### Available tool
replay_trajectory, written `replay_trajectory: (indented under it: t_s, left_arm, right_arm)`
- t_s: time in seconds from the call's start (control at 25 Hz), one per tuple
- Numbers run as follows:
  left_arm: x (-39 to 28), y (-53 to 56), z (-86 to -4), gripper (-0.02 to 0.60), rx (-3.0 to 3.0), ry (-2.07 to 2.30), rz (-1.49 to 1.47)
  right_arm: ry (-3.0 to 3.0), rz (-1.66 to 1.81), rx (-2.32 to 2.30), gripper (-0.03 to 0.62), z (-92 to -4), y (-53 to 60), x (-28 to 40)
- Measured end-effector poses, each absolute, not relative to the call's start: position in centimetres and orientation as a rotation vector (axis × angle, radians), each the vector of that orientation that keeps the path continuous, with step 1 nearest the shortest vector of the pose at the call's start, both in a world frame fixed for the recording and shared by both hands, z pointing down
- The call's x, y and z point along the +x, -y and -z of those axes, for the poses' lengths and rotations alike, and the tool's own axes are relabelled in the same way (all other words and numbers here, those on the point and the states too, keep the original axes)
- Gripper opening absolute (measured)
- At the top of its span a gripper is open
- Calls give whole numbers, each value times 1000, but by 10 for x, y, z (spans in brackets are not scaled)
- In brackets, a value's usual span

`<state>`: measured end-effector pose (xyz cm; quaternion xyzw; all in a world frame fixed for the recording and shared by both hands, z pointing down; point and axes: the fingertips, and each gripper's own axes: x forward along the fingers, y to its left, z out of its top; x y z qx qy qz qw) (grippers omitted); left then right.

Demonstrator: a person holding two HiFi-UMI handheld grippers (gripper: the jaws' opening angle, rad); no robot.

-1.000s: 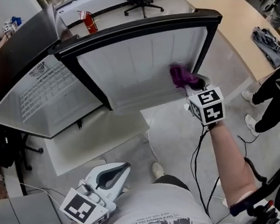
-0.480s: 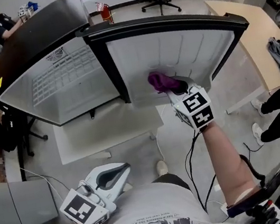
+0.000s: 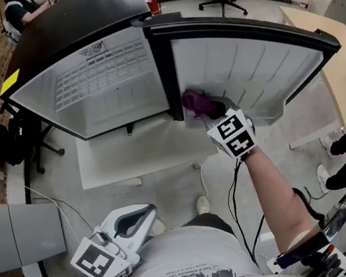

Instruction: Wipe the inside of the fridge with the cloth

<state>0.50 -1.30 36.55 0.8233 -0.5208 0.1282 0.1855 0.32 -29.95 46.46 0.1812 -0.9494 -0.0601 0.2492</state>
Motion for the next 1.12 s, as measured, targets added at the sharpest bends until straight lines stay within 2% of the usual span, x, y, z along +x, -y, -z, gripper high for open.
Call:
replay_trajectory:
  t_s: [0.48, 1.12]
  left_arm:
    - [17, 17, -365, 6, 2329, 1451, -380]
    - [52, 42, -366, 6, 2427, 1305, -422]
  right_arm:
    - [2501, 156, 584, 52, -487, 321, 34]
    - [2347, 138, 880, 52, -490, 368, 146]
